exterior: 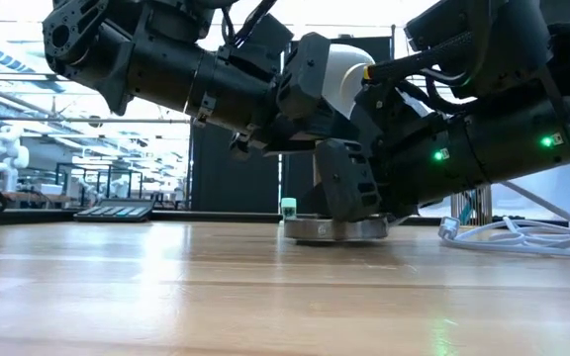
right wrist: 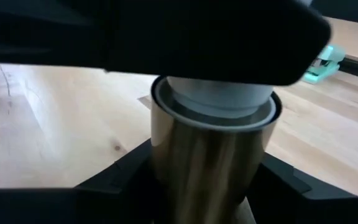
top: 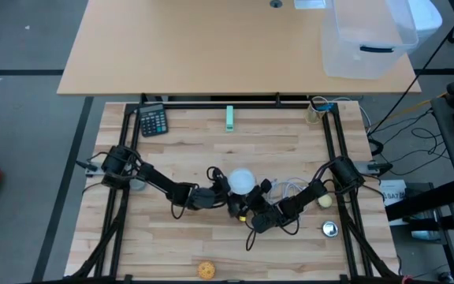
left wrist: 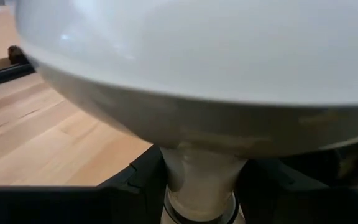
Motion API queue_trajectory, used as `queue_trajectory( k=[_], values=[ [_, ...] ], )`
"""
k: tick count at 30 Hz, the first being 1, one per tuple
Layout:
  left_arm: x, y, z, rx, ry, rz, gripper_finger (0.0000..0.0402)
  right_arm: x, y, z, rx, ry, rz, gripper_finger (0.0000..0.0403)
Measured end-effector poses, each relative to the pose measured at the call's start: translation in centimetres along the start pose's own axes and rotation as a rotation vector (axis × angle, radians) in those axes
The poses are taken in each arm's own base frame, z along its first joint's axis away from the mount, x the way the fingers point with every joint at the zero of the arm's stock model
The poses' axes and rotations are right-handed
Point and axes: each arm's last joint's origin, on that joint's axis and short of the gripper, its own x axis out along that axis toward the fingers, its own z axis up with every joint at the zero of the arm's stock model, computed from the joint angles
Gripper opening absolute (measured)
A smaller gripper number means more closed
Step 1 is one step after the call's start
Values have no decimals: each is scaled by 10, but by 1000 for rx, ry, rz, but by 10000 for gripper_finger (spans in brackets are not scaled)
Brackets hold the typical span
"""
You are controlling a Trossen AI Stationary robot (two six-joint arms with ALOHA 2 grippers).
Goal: Screw lightbulb
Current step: Remove the white lightbulb from the silver lamp
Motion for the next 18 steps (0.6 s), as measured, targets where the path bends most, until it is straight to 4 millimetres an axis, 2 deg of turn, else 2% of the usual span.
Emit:
queue_trajectory(
  k=[3, 11, 18],
  values=[
    [0, -2, 0, 26, 8, -39, 168, -2, 1, -1, -2, 2, 9, 205],
    [-1, -3, 0, 47, 18, -70, 262, -4, 2, -2, 19, 15, 32, 205],
    [-1, -4, 0, 80, 12, -63, 276, -10, 5, -4, 19, 14, 53, 206]
  ],
)
